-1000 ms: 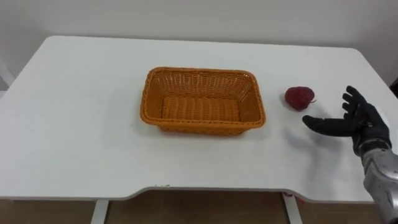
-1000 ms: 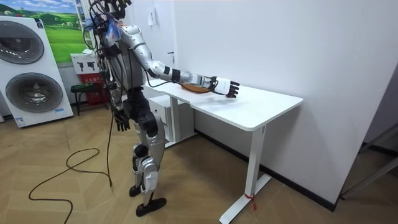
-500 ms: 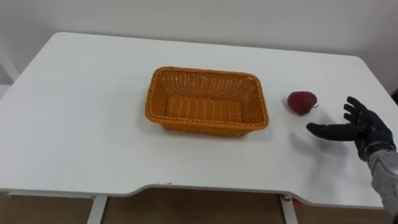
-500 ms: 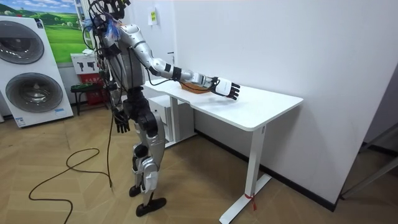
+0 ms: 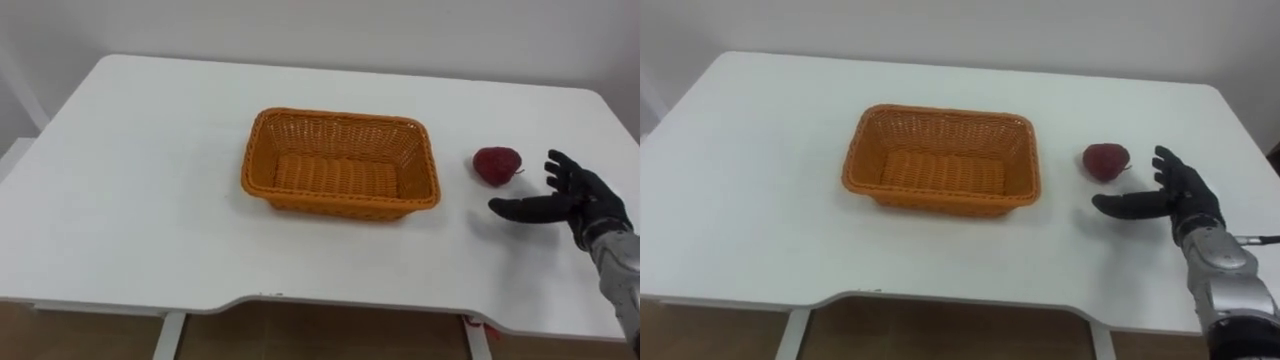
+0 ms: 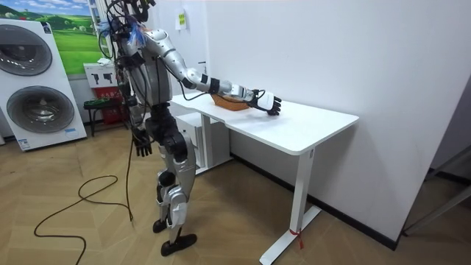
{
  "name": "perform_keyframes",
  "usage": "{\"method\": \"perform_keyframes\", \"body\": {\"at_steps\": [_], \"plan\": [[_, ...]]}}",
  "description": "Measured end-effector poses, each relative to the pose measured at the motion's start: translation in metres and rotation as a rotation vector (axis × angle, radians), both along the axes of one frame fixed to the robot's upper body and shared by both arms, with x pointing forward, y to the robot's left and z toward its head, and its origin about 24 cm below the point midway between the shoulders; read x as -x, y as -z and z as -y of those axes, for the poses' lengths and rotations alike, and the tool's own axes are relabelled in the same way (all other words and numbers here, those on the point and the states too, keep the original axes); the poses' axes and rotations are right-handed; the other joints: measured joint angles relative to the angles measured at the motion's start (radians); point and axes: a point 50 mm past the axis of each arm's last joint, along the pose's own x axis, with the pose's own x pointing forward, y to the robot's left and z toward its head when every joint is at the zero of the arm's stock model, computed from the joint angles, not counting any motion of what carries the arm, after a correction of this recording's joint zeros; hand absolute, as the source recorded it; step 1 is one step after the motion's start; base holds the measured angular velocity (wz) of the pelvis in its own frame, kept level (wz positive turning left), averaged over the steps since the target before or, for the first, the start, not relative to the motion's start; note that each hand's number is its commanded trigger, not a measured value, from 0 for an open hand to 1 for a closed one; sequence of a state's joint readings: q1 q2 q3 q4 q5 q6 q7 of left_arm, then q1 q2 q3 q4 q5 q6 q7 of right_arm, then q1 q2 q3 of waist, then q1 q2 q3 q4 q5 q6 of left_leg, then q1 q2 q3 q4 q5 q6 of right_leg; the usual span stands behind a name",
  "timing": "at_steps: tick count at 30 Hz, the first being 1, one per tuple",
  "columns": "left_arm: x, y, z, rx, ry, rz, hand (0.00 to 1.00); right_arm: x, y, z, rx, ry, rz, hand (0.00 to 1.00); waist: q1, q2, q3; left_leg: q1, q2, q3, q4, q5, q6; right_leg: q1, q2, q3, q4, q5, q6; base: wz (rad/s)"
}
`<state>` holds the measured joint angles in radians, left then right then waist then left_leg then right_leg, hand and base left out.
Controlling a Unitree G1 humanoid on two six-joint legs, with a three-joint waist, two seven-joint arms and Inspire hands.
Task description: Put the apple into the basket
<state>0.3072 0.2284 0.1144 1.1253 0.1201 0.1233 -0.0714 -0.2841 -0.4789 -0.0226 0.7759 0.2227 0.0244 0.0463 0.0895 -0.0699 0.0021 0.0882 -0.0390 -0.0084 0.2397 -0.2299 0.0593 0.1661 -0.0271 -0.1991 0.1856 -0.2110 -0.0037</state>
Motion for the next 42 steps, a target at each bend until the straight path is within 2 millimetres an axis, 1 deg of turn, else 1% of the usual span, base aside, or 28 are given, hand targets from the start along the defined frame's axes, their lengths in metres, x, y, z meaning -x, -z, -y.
{"method": "perform_keyframes", "body": {"at_steps": [2, 4, 7, 9, 13, 18, 19, 24, 27, 28, 31, 32, 33, 34, 35, 36, 37, 39, 40, 42], "plan": [[0.000, 0.000, 0.000, -0.001, 0.000, 0.000, 0.00, -0.003, -0.002, -0.001, -0.001, -0.003, 0.009, 0.00, 0.001, -0.001, -0.0007, -0.012, -0.002, -0.007, 0.002, 0.001, 0.000, -0.007, -0.001, -0.006, 0.000, 0.000, 0.000, 0.11], [0.000, 0.000, -0.002, -0.004, 0.000, -0.002, 0.00, -0.004, -0.004, -0.001, 0.000, -0.003, 0.014, 0.00, -0.001, -0.001, -0.0012, -0.023, -0.007, -0.022, 0.009, 0.003, 0.001, -0.011, -0.005, -0.024, -0.001, 0.000, 0.000, 0.20], [-0.001, -0.001, -0.004, -0.011, 0.003, 0.001, 0.00, -0.006, -0.008, 0.003, 0.012, 0.001, 0.021, 0.00, 0.004, -0.004, -0.0026, -0.044, -0.008, -0.024, 0.018, 0.003, 0.002, -0.031, -0.006, -0.025, 0.000, 0.000, 0.000, 0.06], [0.000, -0.002, -0.005, -0.014, 0.005, -0.002, 0.00, -0.006, -0.011, 0.007, 0.025, 0.012, 0.023, 0.00, 0.014, -0.005, -0.0027, -0.047, -0.009, -0.024, 0.018, 0.004, 0.003, -0.034, -0.006, -0.024, 0.001, 0.000, 0.000, 0.00], [0.000, -0.003, -0.009, -0.024, 0.008, -0.001, 0.00, -0.006, -0.013, 0.014, 0.051, 0.037, 0.013, 0.00, 0.027, -0.010, -0.0010, -0.038, -0.009, -0.025, 0.018, 0.004, 0.003, -0.024, -0.007, -0.029, -0.001, 0.000, 0.000, 0.00], [0.001, -0.004, -0.012, -0.028, 0.010, -0.003, 0.00, -0.004, -0.009, 0.017, 0.056, 0.049, -0.012, 0.00, 0.038, -0.017, 0.0059, -0.033, -0.009, -0.028, 0.021, 0.004, 0.002, -0.018, -0.008, -0.041, 0.000, 0.000, 0.000, 0.01], [0.002, -0.004, -0.011, -0.025, 0.008, -0.009, 0.00, -0.004, -0.009, 0.018, 0.062, 0.045, -0.015, 0.00, 0.040, -0.017, 0.0061, -0.037, -0.009, -0.028, 0.025, 0.004, 0.002, -0.019, -0.009, -0.041, 0.000, 0.000, 0.000, 0.00], [0.003, -0.004, -0.011, -0.017, 0.001, -0.009, 0.00, -0.006, -0.009, 0.020, 0.077, 0.046, -0.042, 0.00, 0.042, -0.007, 0.0116, -0.049, -0.009, -0.035, 0.032, 0.004, 0.002, -0.019, -0.010, -0.050, 0.007, 0.000, 0.000, 0.03], [0.001, -0.004, -0.012, -0.014, 0.001, -0.001, 0.00, -0.008, -0.012, 0.027, 0.102, 0.068, -0.061, 0.00, 0.045, -0.003, 0.0089, -0.080, -0.009, -0.038, 0.047, 0.005, 0.001, -0.048, -0.009, -0.054, 0.021, -0.001, -0.001, 0.05], [0.001, -0.004, -0.012, -0.010, 0.001, -0.001, 0.00, -0.012, -0.016, 0.028, 0.112, 0.074, -0.051, 0.00, 0.043, -0.001, 0.0070, -0.100, -0.008, -0.039, 0.056, 0.005, 0.001, -0.065, -0.009, -0.055, 0.026, 0.000, -0.002, 0.00], [-0.005, -0.004, -0.013, -0.010, 0.006, 0.012, 0.00, -0.019, -0.024, 0.026, 0.121, 0.078, -0.022, 0.00, 0.044, -0.001, 0.0058, -0.140, -0.007, -0.038, 0.074, 0.005, 0.001, -0.103, -0.009, -0.055, 0.041, 0.001, -0.004, 0.00], [-0.006, -0.004, -0.013, -0.011, 0.009, 0.014, 0.00, -0.021, -0.025, 0.025, 0.127, 0.074, -0.021, 0.00, 0.044, -0.002, 0.0055, -0.147, -0.007, -0.038, 0.077, 0.005, 0.001, -0.110, -0.009, -0.055, 0.042, 0.001, -0.005, 0.00], [-0.011, -0.004, -0.016, -0.016, 0.025, 0.019, 0.00, -0.023, -0.025, 0.023, 0.145, 0.061, -0.026, 0.00, 0.047, -0.009, 0.0067, -0.157, -0.006, -0.042, 0.081, 0.005, 0.001, -0.118, -0.008, -0.056, 0.043, 0.002, -0.006, 0.06], [-0.016, -0.006, -0.020, -0.028, 0.037, 0.029, 0.00, -0.024, -0.023, 0.021, 0.156, 0.045, -0.041, 0.00, 0.050, -0.018, 0.0074, -0.164, -0.007, -0.047, 0.084, 0.005, 0.001, -0.123, -0.007, -0.056, 0.043, 0.002, -0.007, 0.07], [-0.022, -0.007, -0.024, -0.038, 0.045, 0.041, 0.00, -0.025, -0.022, 0.020, 0.163, 0.035, -0.052, 0.00, 0.054, -0.028, 0.0054, -0.171, -0.006, -0.048, 0.088, 0.006, 0.001, -0.131, -0.007, -0.057, 0.044, 0.002, -0.007, 0.08], [-0.025, -0.007, -0.025, -0.041, 0.050, 0.046, 0.00, -0.026, -0.022, 0.019, 0.165, 0.033, -0.057, 0.00, 0.057, -0.031, 0.0059, -0.175, -0.007, -0.050, 0.090, 0.006, 0.001, -0.133, -0.007, -0.059, 0.044, 0.003, -0.007, 0.06], [-0.029, -0.007, -0.026, -0.044, 0.070, 0.048, 0.00, -0.028, -0.023, 0.017, 0.172, 0.024, -0.061, 0.00, 0.060, -0.036, 0.0041, -0.184, -0.007, -0.051, 0.095, 0.006, 0.001, -0.141, -0.008, -0.064, 0.045, 0.003, -0.007, 0.03], [-0.035, -0.008, -0.026, -0.043, 0.076, 0.061, 0.00, -0.034, -0.027, 0.014, 0.182, 0.011, -0.058, 0.00, 0.063, -0.042, 0.0047, -0.203, -0.007, -0.052, 0.104, 0.006, 0.001, -0.160, -0.009, -0.064, 0.051, 0.003, -0.007, 0.00], [-0.040, -0.008, -0.027, -0.046, 0.069, 0.076, 0.00, -0.037, -0.029, 0.016, 0.183, 0.020, -0.063, 0.00, 0.064, -0.046, 0.0055, -0.216, -0.007, -0.052, 0.106, 0.006, 0.001, -0.173, -0.008, -0.064, 0.052, 0.004, -0.008, 0.00], [-0.044, -0.008, -0.028, -0.054, 0.057, 0.088, 0.00, -0.039, -0.031, 0.018, 0.186, 0.036, -0.069, 0.00, 0.073, -0.048, 0.0058, -0.234, -0.007, -0.052, 0.107, 0.006, 0.002, -0.188, -0.008, -0.066, 0.052, 0.006, -0.008, 0.00]]}}
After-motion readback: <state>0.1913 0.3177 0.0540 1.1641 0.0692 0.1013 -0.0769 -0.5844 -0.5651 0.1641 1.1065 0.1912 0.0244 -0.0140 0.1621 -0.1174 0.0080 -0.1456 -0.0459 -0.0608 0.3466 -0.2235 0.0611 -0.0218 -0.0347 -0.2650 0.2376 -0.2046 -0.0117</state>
